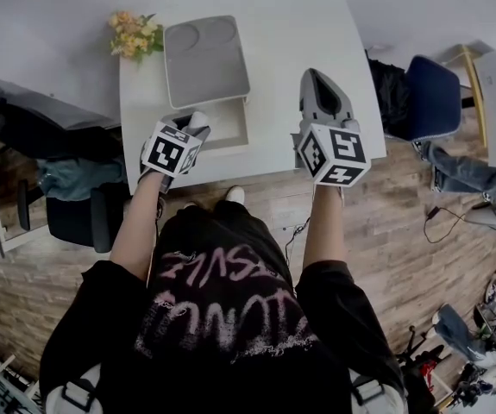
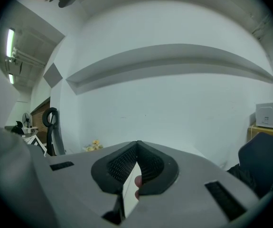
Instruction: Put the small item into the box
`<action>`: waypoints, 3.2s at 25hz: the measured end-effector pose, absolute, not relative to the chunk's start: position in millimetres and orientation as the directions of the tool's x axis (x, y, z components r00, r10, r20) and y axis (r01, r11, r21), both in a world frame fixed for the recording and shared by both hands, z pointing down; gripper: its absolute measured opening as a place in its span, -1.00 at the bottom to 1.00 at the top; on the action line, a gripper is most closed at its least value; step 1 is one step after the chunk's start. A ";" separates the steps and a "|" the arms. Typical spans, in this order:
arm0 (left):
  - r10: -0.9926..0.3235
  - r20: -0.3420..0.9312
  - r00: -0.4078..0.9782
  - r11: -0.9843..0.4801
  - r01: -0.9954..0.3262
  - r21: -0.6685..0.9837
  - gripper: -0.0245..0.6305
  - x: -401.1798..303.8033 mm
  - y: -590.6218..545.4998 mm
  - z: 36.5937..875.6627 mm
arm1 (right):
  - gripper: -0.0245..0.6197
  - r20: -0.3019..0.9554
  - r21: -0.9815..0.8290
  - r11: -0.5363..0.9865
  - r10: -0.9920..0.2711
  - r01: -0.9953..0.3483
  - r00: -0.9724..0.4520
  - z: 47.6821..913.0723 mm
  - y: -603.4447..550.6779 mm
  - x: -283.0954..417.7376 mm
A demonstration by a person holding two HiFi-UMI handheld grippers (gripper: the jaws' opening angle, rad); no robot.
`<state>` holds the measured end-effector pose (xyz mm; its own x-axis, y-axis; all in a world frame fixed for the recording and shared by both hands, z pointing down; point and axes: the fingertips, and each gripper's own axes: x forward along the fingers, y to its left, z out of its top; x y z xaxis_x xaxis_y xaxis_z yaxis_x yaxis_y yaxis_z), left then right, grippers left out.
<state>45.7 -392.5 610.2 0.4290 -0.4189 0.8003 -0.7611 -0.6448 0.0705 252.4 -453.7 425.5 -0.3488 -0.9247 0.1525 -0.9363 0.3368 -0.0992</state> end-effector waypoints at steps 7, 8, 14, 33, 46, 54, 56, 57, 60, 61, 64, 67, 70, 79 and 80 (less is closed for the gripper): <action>-0.404 0.810 0.425 -0.661 -0.748 0.062 -0.32 46.1 -389.9 617.1 | -0.89 0.162 -0.105 0.338 -0.922 -0.935 -0.351 431.4 -453.9 252.2; -0.405 0.810 0.424 -0.664 -0.746 0.058 -0.29 46.5 -389.8 617.0 | -0.89 0.163 -0.105 0.339 -0.922 -0.935 -0.352 432.1 -453.5 252.0; -0.417 0.806 0.420 -0.661 -0.749 0.048 -0.25 46.6 -387.8 615.5 | -0.89 0.159 -0.105 0.337 -0.923 -0.935 -0.351 430.5 -451.6 253.9; -0.592 0.672 0.445 -0.589 -0.808 0.017 -0.72 28.5 -395.1 565.0 | -0.89 0.134 -0.102 0.360 -0.919 -0.927 -0.371 417.4 -445.0 229.1; -0.693 0.567 0.445 -0.552 -0.833 -0.021 -0.90 26.3 -409.7 522.9 | -0.89 0.115 -0.092 0.366 -0.920 -0.926 -0.375 405.5 -441.9 225.6; -0.746 0.500 0.441 -0.529 -0.847 -0.042 -0.92 21.3 -423.7 489.5 | -0.89 0.106 -0.085 0.365 -0.922 -0.927 -0.373 398.0 -441.7 222.5; -0.759 0.481 0.439 -0.525 -0.850 -0.052 -0.92 20.6 -428.0 478.2 | -0.90 0.105 -0.082 0.364 -0.923 -0.928 -0.371 396.1 -442.1 221.9; -0.765 0.469 0.441 -0.523 -0.850 -0.054 -0.92 20.6 -429.6 472.1 | -0.90 0.106 -0.079 0.364 -0.922 -0.928 -0.371 395.5 -442.1 221.4; -0.782 0.432 0.449 -0.520 -0.852 -0.057 -0.92 21.9 -433.2 453.4 | -0.89 0.111 -0.074 0.366 -0.921 -0.928 -0.373 393.6 -441.3 221.0; -0.788 0.421 0.449 -0.518 -0.853 -0.060 -0.92 22.4 -434.4 447.1 | -0.90 0.111 -0.073 0.366 -0.921 -0.928 -0.373 392.5 -441.1 221.5; -0.810 0.384 0.444 -0.509 -0.857 -0.084 -0.92 22.7 -437.7 427.5 | -0.90 0.108 -0.067 0.365 -0.923 -0.929 -0.370 389.0 -440.4 223.2; -0.829 0.356 0.431 -0.498 -0.858 -0.121 -0.92 21.9 -441.6 411.1 | -0.90 0.102 -0.062 0.361 -0.925 -0.931 -0.365 385.4 -440.9 225.6; -0.842 0.331 0.425 -0.484 -0.867 -0.118 -0.92 18.4 -443.3 398.5 | -0.90 0.100 -0.060 0.358 -0.926 -0.932 -0.363 382.7 -441.0 227.6; -0.887 0.232 0.399 -0.433 -0.894 -0.115 -0.92 4.3 -443.4 357.4 | -0.90 0.087 -0.052 0.352 -0.931 -0.934 -0.356 372.7 -437.4 232.2; -0.889 0.224 0.400 -0.432 -0.895 -0.115 -0.92 3.6 -442.7 354.2 | -0.90 0.084 -0.052 0.349 -0.932 -0.936 -0.353 371.3 -437.0 232.6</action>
